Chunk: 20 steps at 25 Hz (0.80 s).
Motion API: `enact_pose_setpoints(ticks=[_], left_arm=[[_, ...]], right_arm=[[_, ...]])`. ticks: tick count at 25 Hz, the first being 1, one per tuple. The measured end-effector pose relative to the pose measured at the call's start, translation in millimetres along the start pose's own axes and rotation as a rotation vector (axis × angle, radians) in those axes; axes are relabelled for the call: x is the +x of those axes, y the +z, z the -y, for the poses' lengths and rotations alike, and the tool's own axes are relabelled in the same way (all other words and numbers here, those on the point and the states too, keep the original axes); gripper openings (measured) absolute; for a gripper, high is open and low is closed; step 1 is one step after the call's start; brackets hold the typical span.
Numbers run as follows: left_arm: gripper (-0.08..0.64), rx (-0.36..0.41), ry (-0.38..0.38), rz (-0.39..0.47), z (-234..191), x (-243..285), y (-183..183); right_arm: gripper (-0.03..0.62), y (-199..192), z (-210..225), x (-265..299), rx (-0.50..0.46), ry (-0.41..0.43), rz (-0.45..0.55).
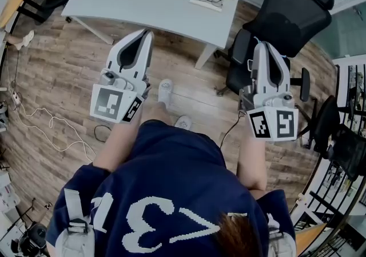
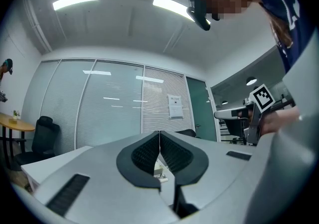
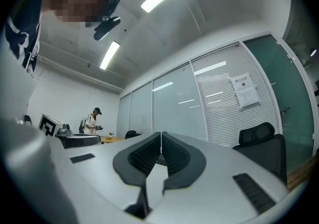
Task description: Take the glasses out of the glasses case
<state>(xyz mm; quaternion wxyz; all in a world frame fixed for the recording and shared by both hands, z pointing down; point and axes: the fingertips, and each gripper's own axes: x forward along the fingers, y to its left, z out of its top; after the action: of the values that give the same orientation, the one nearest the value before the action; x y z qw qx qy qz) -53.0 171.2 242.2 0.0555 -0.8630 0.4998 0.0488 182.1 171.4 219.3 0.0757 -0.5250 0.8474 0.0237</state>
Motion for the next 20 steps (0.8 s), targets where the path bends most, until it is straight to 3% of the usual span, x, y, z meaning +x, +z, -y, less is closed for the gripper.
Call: enact_pose_setpoints(ticks=[13, 20], left_arm=[[0.017, 0.0, -0.12, 0.022, -126, 134, -5], [0.017, -0.027, -0.165, -0.011, -155, 177, -26]], right_arm=[[0.029, 0, 32, 168, -0.025, -0.084, 0.031], [0.029, -4, 69, 199, -0.029, -0.185, 0.02]])
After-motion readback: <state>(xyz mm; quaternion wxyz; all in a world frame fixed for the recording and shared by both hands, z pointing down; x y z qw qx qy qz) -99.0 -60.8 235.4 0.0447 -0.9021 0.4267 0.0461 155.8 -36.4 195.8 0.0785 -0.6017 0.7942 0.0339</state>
